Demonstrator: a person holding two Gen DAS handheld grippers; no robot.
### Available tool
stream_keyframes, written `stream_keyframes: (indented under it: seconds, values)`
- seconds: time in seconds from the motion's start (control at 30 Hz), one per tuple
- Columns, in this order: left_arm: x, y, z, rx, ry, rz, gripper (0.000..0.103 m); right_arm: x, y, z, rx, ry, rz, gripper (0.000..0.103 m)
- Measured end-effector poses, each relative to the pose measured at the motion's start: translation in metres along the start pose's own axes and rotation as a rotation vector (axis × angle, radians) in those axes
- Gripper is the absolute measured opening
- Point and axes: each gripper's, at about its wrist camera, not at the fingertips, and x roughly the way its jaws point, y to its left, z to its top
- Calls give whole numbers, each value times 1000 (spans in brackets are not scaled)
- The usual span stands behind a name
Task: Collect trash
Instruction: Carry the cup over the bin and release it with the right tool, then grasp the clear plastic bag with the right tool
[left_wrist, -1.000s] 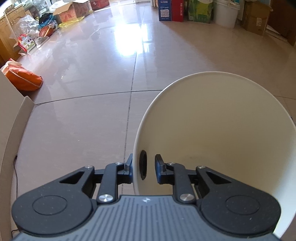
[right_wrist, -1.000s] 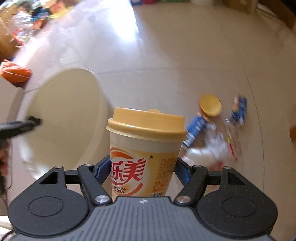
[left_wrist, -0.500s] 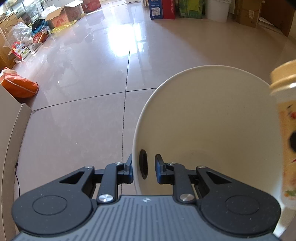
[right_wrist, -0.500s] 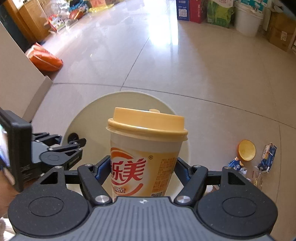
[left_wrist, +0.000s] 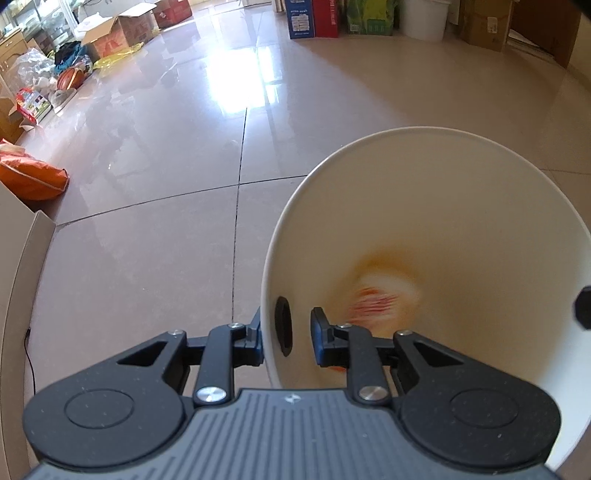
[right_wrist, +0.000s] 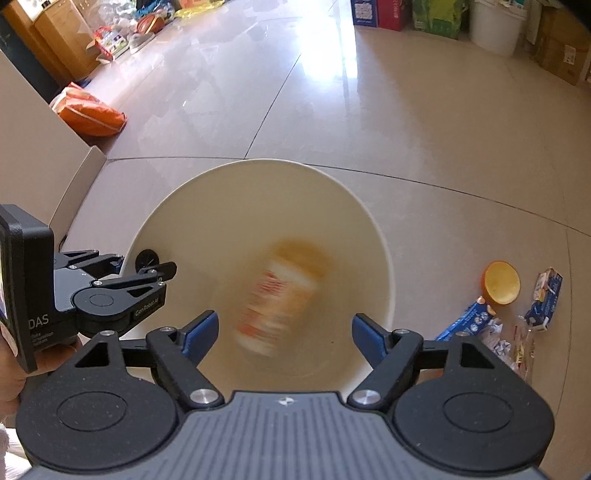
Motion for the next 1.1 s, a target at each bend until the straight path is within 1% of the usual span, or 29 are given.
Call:
stream_keyframes:
  seconds: [0.03,0.17,0.23,0.33,0.43,0.57,0.8,0.9,0.97,1.1]
  values:
    - [1,-1,2,2,-1,0,22,0,-1,-1,32,-21,-22,83]
    - [1,-1,5,-7,-7,-17,22,-15,-12,-9,62,-62,-35,84]
    - [1,-2,5,-1,-6,-9,22,-23,-19,-16,74,-84,-47,84]
    - [4,0,2,1,1,3,22,-35,-32,-30,87,-124,-87,87]
    - [7,-1,3,-6,12,-8,21,-40,-48,-44,127,-146,-127,89]
    - [10,-3,7,5,14,7,21,-32,-78,-68,211,-141,-183,90]
    - [12,-5,10,-3,7,0,21,0,-138,-116,396,-115,-260,91]
    - [11,-4,8,1,6,2,21,13,-165,-134,479,-92,-257,91]
    - [12,-4,6,-5,8,5,21,24,-180,-142,563,-87,-242,91]
    - [16,-1,10,-22,22,0,21,42,-200,-155,683,-83,-191,91]
